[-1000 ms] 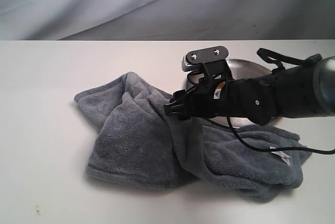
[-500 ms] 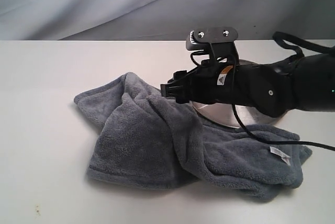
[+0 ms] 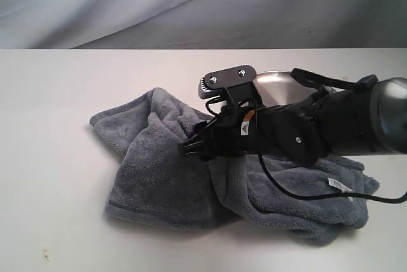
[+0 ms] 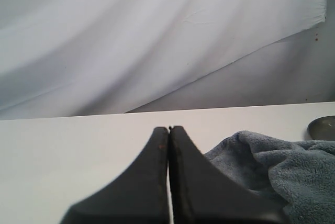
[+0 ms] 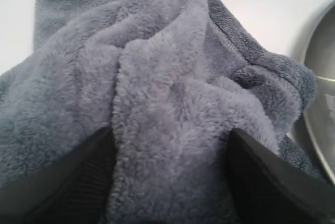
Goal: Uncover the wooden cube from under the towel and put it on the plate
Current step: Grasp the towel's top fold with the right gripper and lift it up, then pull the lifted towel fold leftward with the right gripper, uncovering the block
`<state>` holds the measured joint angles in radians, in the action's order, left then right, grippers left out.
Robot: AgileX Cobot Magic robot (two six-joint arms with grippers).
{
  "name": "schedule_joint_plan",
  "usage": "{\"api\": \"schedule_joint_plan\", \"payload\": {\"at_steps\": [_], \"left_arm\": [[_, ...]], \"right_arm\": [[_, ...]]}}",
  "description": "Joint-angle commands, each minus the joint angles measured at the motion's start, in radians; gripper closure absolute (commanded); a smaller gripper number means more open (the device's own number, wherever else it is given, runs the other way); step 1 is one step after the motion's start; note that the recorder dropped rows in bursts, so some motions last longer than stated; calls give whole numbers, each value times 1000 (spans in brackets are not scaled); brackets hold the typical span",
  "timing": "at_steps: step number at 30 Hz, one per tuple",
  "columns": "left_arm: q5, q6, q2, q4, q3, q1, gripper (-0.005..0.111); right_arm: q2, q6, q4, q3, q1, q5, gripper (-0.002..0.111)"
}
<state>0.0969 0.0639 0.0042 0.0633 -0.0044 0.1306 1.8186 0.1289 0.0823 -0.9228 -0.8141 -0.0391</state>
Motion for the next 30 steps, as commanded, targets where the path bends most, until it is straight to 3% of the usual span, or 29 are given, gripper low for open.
{"api": "schedule_joint_plan", "payload": {"at_steps": [1, 7, 14, 19, 30], "left_arm": [[-11, -2, -4, 2, 4, -2, 107], [-11, -2, -4, 2, 4, -2, 107], [-11, -2, -4, 2, 4, -2, 107], [-11, -2, -4, 2, 4, -2, 107], [-11, -2, -4, 2, 4, -2, 107]], "right_arm": [[0, -4, -11, 7, -5, 3, 67], [-24, -4, -11, 7, -5, -1, 108], [-154, -5, -11, 7, -5, -31, 108], [-232, -47, -11, 7, 1, -172, 108], [-87, -53, -11, 7, 15, -339, 108]]}}
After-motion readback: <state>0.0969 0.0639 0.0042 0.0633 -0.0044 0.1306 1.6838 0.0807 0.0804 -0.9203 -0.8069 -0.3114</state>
